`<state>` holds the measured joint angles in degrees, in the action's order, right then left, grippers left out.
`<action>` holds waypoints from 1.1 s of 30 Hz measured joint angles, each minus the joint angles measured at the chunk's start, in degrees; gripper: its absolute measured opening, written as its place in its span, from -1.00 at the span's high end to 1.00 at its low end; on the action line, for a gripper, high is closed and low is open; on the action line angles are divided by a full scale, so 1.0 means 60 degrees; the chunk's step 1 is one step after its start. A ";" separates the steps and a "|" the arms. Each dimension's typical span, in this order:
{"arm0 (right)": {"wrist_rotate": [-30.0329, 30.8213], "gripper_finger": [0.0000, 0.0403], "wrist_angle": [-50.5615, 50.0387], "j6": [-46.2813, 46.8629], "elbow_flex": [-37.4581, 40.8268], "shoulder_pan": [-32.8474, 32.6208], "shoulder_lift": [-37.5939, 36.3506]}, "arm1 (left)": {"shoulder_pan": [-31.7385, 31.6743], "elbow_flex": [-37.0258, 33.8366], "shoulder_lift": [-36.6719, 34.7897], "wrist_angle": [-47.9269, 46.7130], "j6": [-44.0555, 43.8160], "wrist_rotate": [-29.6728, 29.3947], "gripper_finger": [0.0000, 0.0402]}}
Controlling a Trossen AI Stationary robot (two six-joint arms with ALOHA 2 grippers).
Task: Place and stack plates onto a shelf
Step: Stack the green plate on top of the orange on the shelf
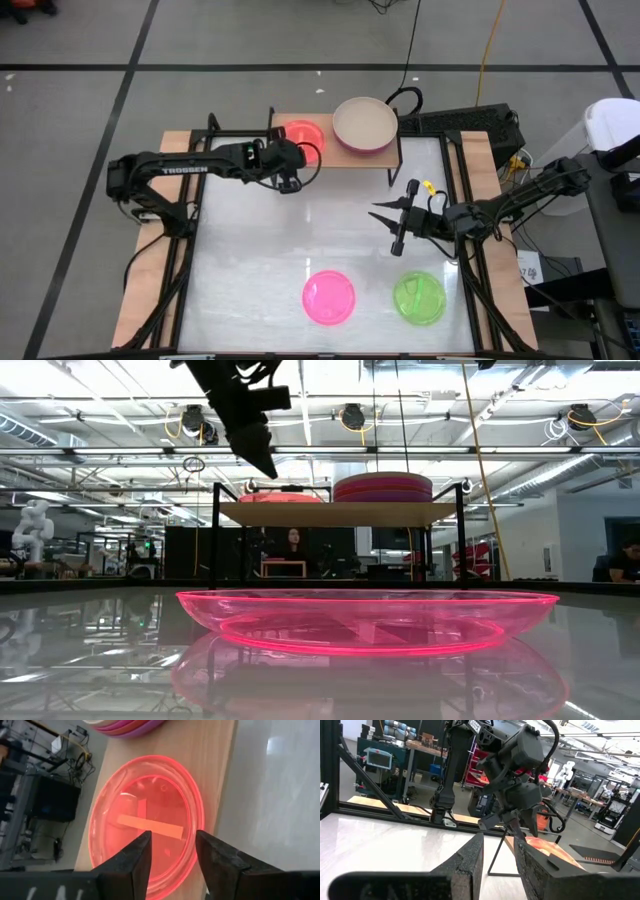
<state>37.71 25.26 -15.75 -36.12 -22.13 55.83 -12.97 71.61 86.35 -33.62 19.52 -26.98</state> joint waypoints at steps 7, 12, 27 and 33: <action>0.0000 0.55 -0.0051 0.0007 0.0000 0.0000 -0.0002 | 0.0019 -0.0004 -0.0208 0.0224 -0.0632 -0.0017 0.18; 0.0015 0.55 -0.0051 -0.0034 0.0000 0.0001 -0.0004 | 0.0202 -0.0004 -0.0935 0.0931 -0.1258 -0.0026 0.18; 0.0015 0.55 -0.0688 0.0264 0.0004 0.0000 -0.0026 | 0.2047 -0.1393 -0.3778 0.4081 -0.1307 0.0456 0.18; 0.0007 0.55 -0.0740 0.0299 0.0007 0.0000 -0.0073 | 0.2573 -0.3155 -0.4483 0.5801 -0.1648 0.0459 0.18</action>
<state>37.76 20.82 -13.96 -36.07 -22.13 55.40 2.46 52.69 59.45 1.19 9.63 -24.23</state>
